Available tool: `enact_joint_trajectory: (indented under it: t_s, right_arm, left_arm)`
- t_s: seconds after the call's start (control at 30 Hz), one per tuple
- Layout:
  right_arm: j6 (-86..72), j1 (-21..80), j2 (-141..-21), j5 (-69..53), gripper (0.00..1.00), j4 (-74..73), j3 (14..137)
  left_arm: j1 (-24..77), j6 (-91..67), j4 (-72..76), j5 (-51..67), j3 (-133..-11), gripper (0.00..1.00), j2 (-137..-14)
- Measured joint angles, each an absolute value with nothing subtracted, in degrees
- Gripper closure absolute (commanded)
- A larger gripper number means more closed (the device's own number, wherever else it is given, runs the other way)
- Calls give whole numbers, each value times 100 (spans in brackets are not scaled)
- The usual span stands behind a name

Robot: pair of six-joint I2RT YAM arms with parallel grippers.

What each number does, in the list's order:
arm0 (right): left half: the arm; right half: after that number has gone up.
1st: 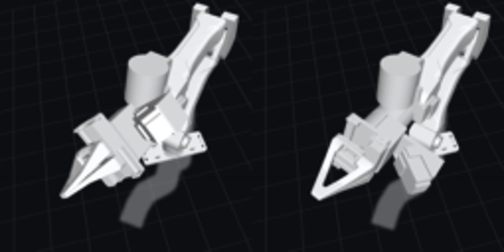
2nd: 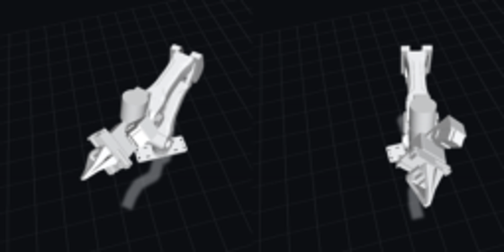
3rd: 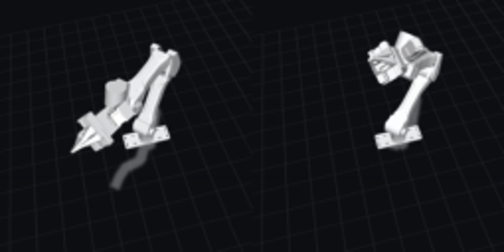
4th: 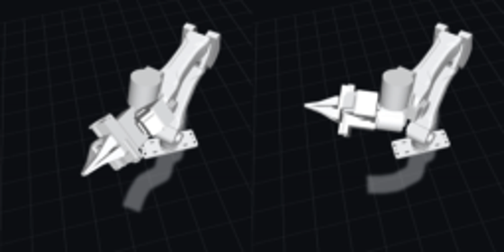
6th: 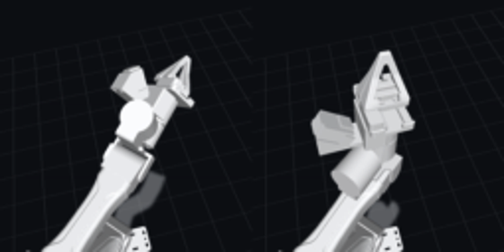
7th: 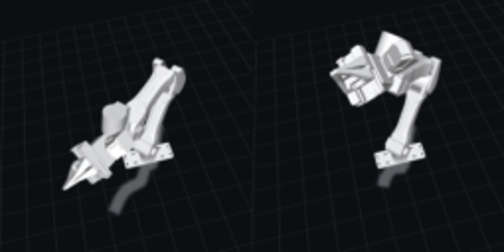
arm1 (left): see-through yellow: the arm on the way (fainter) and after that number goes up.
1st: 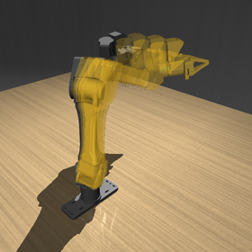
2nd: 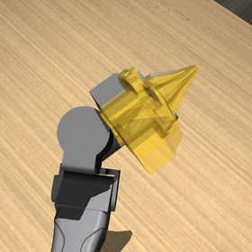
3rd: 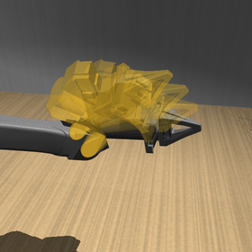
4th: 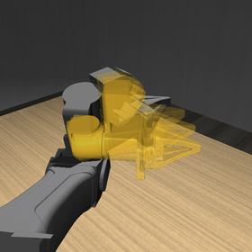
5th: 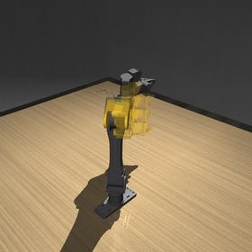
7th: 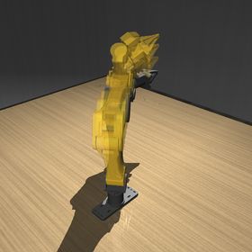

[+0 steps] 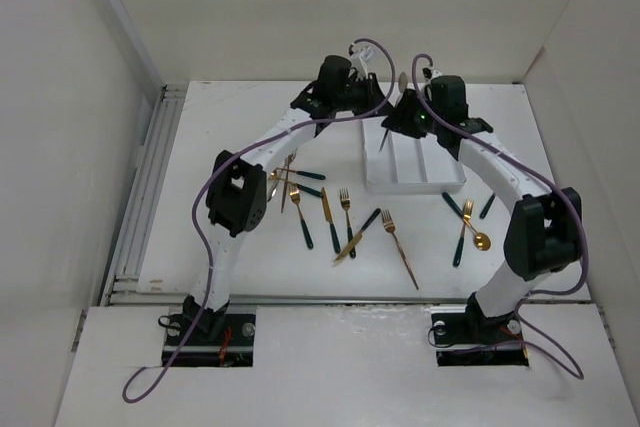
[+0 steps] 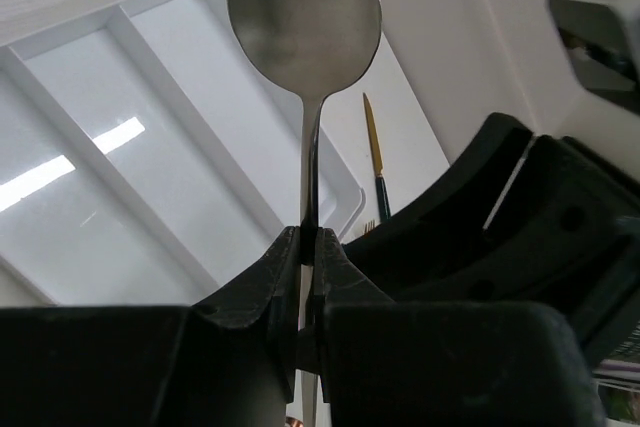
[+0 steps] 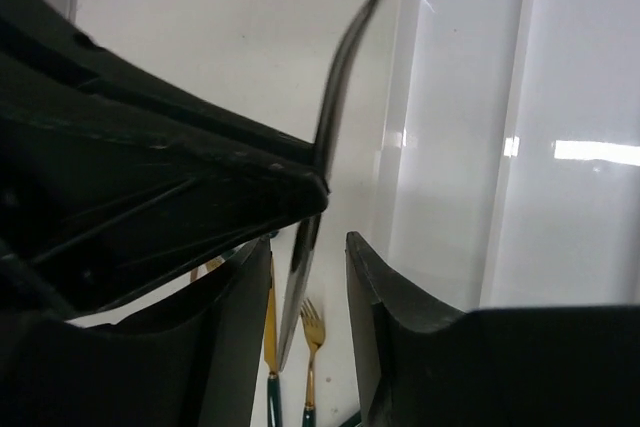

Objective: Sort the eating utensils into containers

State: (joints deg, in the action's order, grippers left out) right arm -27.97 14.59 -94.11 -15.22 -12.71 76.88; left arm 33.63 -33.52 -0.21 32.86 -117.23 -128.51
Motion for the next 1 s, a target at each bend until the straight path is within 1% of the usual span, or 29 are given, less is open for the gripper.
enact_joint_trajectory:
  t_s: [0.03,0.13,0.2,0.23,0.27,0.3,0.33,0.4,0.43,0.47,0.5,0.53,0.57,0.6,0.67,0.8,0.9,1.0]
  right_arm:
    - [-2832,1459,-9507,-1542,61,-1260,7712]
    - [-2936,1459,-9749,-1599,62,-1245,7756]
    - [-2991,1459,-9852,-1640,67,-1238,7776]
    - [-3037,1459,-9876,-1658,76,-1238,7780]
    - [-3044,1459,-9878,-1671,76,-1236,7784]
    - [-3083,1459,-9878,-1682,91,-1232,7795]
    - [-3087,1459,-9878,-1693,100,-1214,7806]
    - [-3159,1466,-9878,-1691,100,-1205,7819]
    - [-3164,1466,-9878,-1688,100,-1201,7822]
    - [-3179,1466,-9876,-1675,100,-1199,7822]
    - [-3175,1466,-9870,-1662,100,-1221,7822]
    - [-3173,1463,-9852,-1625,100,-1291,7819]
    - [-3166,1448,-9835,-1573,100,-1328,7817]
    - [-3155,1422,-9813,-1525,100,-1350,7815]
    - [-3006,1313,-9747,-1466,100,-1444,7819]
    - [-2405,1007,-9690,-939,100,-2143,8064]
    - [-1874,808,-9835,-434,100,-2851,8530]
    - [-1417,659,-10134,-154,100,-3485,9056]
  left_arm:
    - [3350,-3352,-8,3288,-11723,100,-12851]
    - [3328,-3356,12,3293,-11721,100,-12851]
    - [3326,-3356,19,3297,-11721,100,-12851]
    - [3326,-3358,23,3299,-11712,100,-12851]
    - [3326,-3365,21,3301,-11712,100,-12851]
    - [3326,-3380,36,3301,-11701,100,-12851]
    - [3326,-3393,56,3306,-11695,100,-12851]
    - [3315,-3402,108,3321,-11677,100,-12851]
    - [3288,-3413,130,3363,-11671,75,-12851]
    - [3288,-3387,158,3411,-11660,57,-12851]
    - [3264,-3411,209,3415,-11640,43,-12851]
    - [3236,-3426,255,3448,-11629,22,-12851]
    - [3179,-3448,296,3489,-11625,2,-12851]
    - [3107,-3461,316,3592,-11625,0,-12851]
    - [2978,-3461,272,3684,-11622,0,-12851]
    - [2724,-2980,1,3605,-11629,0,-12833]
    - [2556,-1933,-561,2829,-11640,0,-12665]
    - [2438,-567,-928,1496,-11640,0,-12357]
